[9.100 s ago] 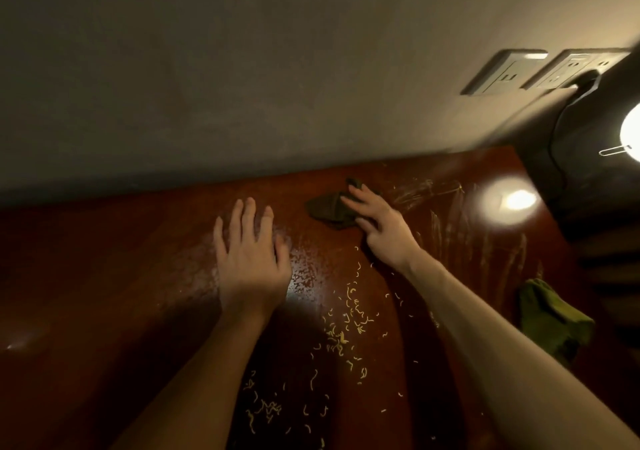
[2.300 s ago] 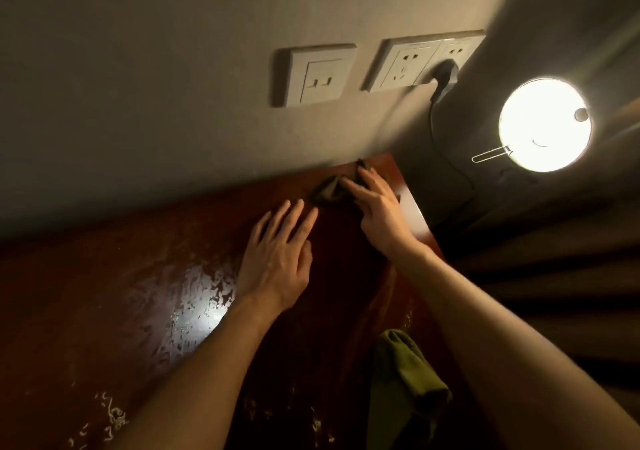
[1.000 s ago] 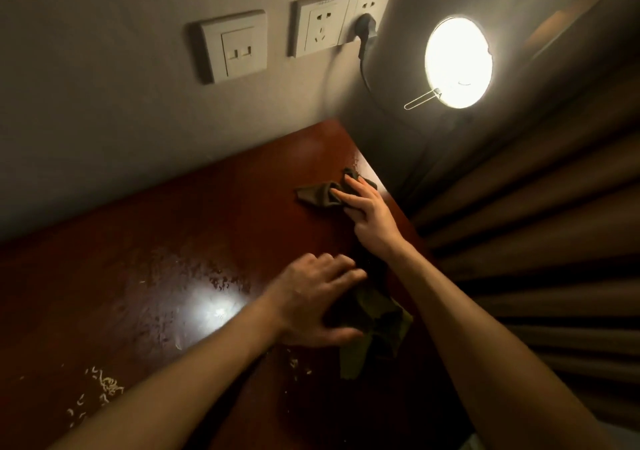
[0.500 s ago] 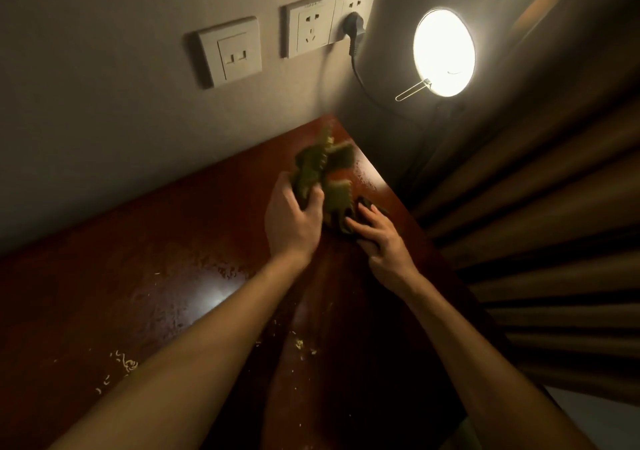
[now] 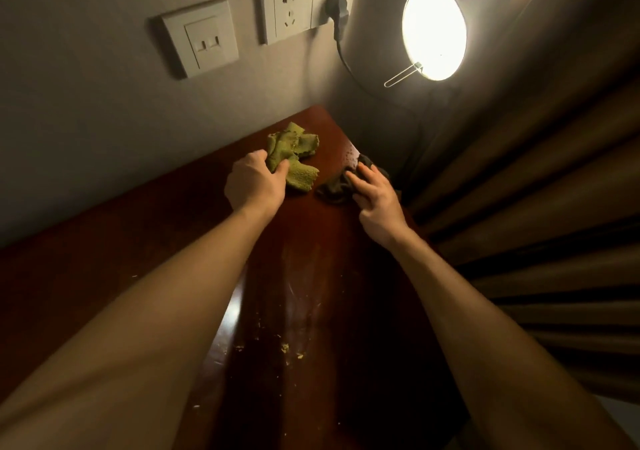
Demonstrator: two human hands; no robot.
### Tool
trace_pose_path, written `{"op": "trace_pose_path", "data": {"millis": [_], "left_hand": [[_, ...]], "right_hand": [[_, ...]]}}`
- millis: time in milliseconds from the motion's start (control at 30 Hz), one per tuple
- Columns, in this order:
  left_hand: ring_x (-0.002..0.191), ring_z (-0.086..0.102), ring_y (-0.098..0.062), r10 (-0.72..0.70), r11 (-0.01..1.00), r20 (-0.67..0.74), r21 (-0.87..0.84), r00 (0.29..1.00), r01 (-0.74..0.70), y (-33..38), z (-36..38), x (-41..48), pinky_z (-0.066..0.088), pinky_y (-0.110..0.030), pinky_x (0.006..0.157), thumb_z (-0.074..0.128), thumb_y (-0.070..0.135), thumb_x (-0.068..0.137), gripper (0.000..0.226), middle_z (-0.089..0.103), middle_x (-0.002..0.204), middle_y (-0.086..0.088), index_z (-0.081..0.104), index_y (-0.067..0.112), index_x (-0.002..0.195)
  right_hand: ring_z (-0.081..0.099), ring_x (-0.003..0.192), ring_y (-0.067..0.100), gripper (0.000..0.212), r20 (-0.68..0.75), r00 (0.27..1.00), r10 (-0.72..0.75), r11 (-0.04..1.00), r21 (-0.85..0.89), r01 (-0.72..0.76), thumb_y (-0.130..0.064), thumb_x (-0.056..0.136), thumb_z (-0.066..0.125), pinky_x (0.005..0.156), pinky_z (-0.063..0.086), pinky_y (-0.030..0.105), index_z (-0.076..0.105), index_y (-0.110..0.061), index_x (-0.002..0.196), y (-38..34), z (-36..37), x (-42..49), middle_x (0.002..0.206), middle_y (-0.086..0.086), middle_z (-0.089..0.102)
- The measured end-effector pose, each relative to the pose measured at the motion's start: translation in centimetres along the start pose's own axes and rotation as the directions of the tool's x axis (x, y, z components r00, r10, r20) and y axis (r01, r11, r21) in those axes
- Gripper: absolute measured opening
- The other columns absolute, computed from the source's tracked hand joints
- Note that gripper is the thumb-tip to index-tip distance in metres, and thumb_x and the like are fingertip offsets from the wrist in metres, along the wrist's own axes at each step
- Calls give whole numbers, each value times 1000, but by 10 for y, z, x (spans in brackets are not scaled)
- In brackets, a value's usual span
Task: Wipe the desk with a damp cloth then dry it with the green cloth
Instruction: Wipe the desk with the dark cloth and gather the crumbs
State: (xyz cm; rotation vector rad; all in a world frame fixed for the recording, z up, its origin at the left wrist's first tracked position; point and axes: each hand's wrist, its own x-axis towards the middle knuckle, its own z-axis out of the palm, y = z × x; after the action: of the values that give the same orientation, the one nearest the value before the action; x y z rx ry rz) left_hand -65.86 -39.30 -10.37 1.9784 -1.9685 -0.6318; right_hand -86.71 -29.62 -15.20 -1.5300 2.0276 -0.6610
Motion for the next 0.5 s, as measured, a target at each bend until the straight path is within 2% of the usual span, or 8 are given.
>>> {"op": "trace_pose_path", "data": {"millis": [67,100,200,267,333,500], "left_hand": [[127,60,-36,-24,999,15,-34,1000,24,-6,1,1,50,-43,91,62,50,100,61,62,140,-16,52,11,145],[125,61,-36,-27,998,-3,-60,1000,26,-9,2,1,49,-42,88,64,48,99,60,62,138,-16,49,11,144],[110,67,-36,-29,990,-73,-139,997,19,-16,6,-5,44,-40,74,69,41,97,52,66,125,-14,44,8,130],[102,66,-35,10,990,-65,-141,998,-19,-22,8,-6,39,-38,69,70,38,96,43,66,116,-12,46,9,119],[101,64,-33,56,993,-17,-102,998,-58,-31,9,-5,38,-38,70,68,40,97,39,66,113,-12,52,9,114],[106,65,-34,81,995,60,-65,995,-77,-36,8,1,41,-37,73,63,45,100,40,70,115,-14,61,10,119]], "right_hand": [[10,158,20,55,-11,1000,12,1000,-17,-12,-3,101,55,128,11,50,50,-28,151,-2,1,3,167,-4,29],[11,157,20,55,-14,1000,14,1000,-28,-15,-3,101,55,129,11,49,50,-28,151,-5,4,-3,167,-4,29],[16,156,23,55,-16,998,-55,996,-77,53,-1,100,56,126,10,39,52,-25,150,-15,14,-42,165,0,33],[17,156,23,54,2,995,-97,992,-85,97,0,100,56,122,10,35,53,-25,148,-19,16,-64,164,2,35],[17,156,22,56,33,994,-104,993,-61,106,1,99,57,123,12,37,55,-27,147,-16,13,-60,164,0,36],[20,156,25,53,57,991,-122,988,-92,126,0,100,57,127,17,45,56,-26,146,-12,-2,7,164,3,36]]}}
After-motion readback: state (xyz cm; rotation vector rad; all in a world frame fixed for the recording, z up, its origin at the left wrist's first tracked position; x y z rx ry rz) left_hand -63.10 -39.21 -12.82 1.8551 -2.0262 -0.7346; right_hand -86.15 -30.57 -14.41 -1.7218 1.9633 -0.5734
